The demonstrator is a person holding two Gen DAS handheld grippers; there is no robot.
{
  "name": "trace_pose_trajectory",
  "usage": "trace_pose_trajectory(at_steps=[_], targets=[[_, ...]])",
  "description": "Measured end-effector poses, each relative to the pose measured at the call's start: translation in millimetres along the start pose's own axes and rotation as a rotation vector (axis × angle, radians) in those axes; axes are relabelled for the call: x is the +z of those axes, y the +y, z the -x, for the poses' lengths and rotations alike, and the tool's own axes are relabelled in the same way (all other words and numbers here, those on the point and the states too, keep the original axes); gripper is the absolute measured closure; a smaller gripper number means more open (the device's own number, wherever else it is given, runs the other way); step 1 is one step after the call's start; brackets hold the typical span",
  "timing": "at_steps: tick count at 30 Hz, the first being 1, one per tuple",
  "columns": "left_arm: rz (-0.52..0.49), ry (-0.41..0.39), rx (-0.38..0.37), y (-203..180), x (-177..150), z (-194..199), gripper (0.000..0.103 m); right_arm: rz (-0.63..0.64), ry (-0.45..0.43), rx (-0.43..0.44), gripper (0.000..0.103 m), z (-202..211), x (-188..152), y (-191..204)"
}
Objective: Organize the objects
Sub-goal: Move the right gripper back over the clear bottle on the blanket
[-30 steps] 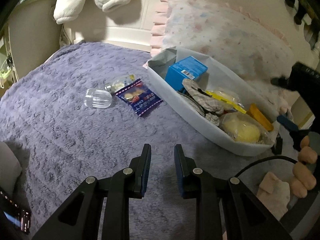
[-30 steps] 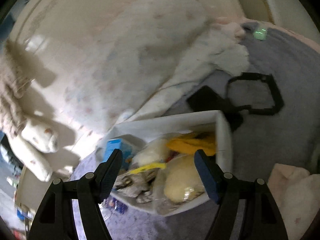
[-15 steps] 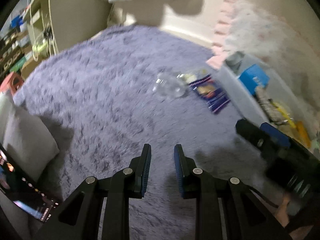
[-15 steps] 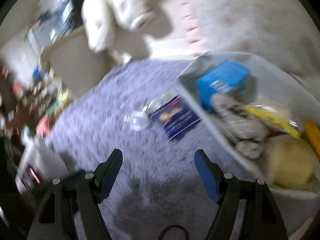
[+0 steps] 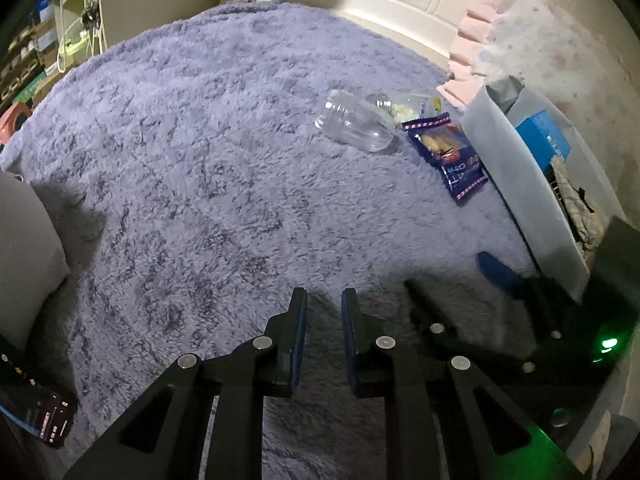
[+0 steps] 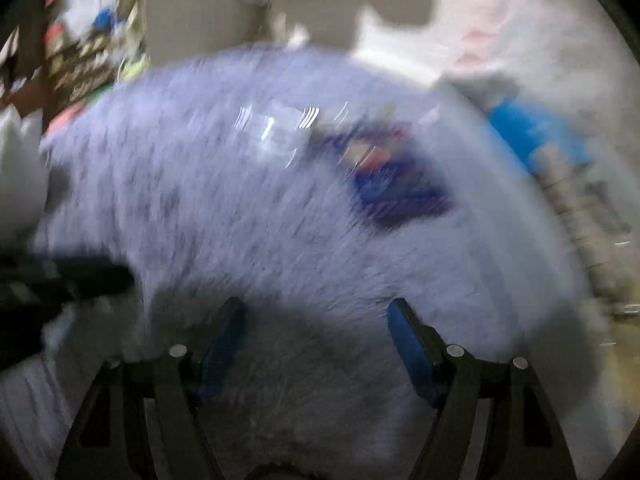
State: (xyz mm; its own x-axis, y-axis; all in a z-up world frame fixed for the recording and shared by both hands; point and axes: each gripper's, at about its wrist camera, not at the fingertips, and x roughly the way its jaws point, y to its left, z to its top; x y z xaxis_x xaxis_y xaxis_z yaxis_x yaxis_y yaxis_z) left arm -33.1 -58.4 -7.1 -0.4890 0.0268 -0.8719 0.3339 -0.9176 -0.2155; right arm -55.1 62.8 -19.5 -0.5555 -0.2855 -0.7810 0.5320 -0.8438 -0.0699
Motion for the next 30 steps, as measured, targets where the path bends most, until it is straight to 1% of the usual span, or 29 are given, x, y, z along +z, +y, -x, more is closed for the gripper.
trace_pose_trajectory(at_steps=[2,4,8,10,12,15,20,21,24,30], targets=[[0.003,0.015,0.011,0.6,-0.2,-2.5,0.087,-0.03,0.008,0.038,0.026,-0.5,-1.4,-6.7],[0.001,0.016,0.02,-0.3,-0.4,-2.5,0.087,-0.037,0.009,0.05,0.025,1.2,-1.4,-8.9],[-0.014,0.016,0.029,-4.6,-1.3,-2.2,0.087,0.002,0.032,0.047,0.025,7.2,-5.2,-5.1],[-0.025,0.016,0.036,-6.6,-2.3,-1.4,0.087,0.018,0.052,0.07,0.024,5.9,-2.5,-10.3],[-0.039,0.016,0.039,-10.2,-2.3,-1.5,0.087,0.02,0.044,0.095,0.023,2.5,-2.8,-13.9],[-0.048,0.01,0.043,-9.8,-2.1,0.8,0.087,0.031,0.017,0.091,0.019,0.0,-6.2,-10.5],[-0.036,0.019,0.057,-7.7,-2.5,-1.9,0.087,0.025,0.023,0.119,0.013,-0.6,-4.9,-12.8],[-0.035,0.02,0.06,-7.8,-2.6,-2.2,0.087,0.032,0.026,0.114,0.012,-1.6,-4.4,-10.9],[-0.042,0.018,0.063,-8.2,-3.1,-2.1,0.087,0.05,0.024,0.088,0.012,-2.6,-4.9,-5.6],[-0.068,0.012,0.073,-14.1,-3.8,-1.3,0.087,0.044,0.027,0.099,0.011,-3.8,-4.1,-6.7]])
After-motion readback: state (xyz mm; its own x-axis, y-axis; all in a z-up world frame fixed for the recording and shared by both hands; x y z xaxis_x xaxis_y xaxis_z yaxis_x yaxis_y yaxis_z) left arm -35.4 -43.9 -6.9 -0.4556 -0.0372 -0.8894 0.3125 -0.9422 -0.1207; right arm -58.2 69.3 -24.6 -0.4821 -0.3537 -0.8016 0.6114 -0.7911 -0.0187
